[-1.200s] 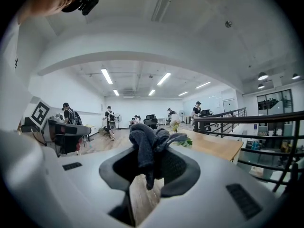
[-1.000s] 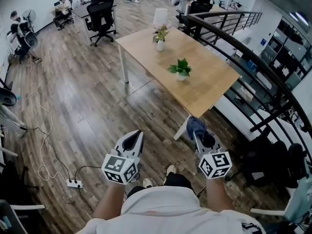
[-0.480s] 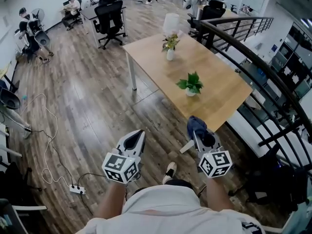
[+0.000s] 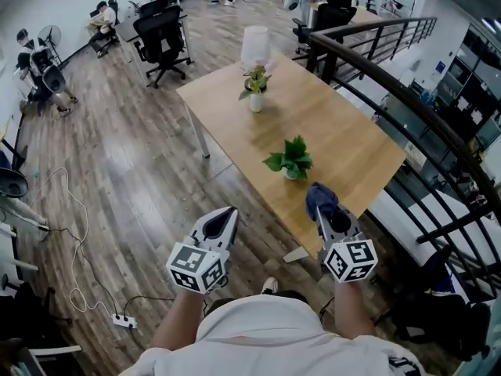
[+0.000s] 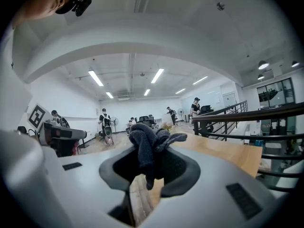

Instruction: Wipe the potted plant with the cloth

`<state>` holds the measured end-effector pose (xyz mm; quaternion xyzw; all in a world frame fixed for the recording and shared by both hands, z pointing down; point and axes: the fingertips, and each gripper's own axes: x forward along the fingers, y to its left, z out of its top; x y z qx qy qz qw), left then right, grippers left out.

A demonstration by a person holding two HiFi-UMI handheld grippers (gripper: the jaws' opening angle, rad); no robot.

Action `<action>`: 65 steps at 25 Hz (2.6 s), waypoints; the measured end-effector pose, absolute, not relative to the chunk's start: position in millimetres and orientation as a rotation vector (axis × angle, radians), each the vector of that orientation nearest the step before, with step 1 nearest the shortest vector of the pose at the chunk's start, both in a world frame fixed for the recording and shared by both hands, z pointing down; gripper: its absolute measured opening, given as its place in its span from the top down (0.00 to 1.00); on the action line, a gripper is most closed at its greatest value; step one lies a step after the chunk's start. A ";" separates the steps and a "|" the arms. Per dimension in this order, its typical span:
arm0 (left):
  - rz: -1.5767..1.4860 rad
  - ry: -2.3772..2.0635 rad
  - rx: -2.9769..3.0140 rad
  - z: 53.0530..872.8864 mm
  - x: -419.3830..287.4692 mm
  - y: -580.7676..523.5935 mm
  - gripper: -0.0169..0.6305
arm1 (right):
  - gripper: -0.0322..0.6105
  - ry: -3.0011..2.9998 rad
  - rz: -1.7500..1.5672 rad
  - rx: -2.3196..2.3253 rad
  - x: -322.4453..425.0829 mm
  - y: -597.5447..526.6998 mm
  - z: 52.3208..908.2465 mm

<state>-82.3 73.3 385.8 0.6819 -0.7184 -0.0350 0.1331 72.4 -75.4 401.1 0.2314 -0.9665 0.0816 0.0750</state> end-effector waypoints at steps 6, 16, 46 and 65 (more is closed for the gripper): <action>-0.082 -2.013 1.944 412.3 -95.3 12.4 0.95 | 0.71 -2.870 0.269 0.696 58.9 -133.2 414.8; -0.023 -1.783 2.082 450.3 -140.0 -97.2 0.95 | 0.71 -2.737 0.330 0.906 38.4 -200.3 456.6; 0.214 -0.706 1.889 653.5 -150.2 -290.1 0.78 | 0.71 -2.416 0.680 1.471 10.3 -252.0 507.7; 0.034 -0.787 1.581 670.9 -124.0 -269.8 0.88 | 0.71 -2.367 1.255 0.984 -69.1 -205.1 602.9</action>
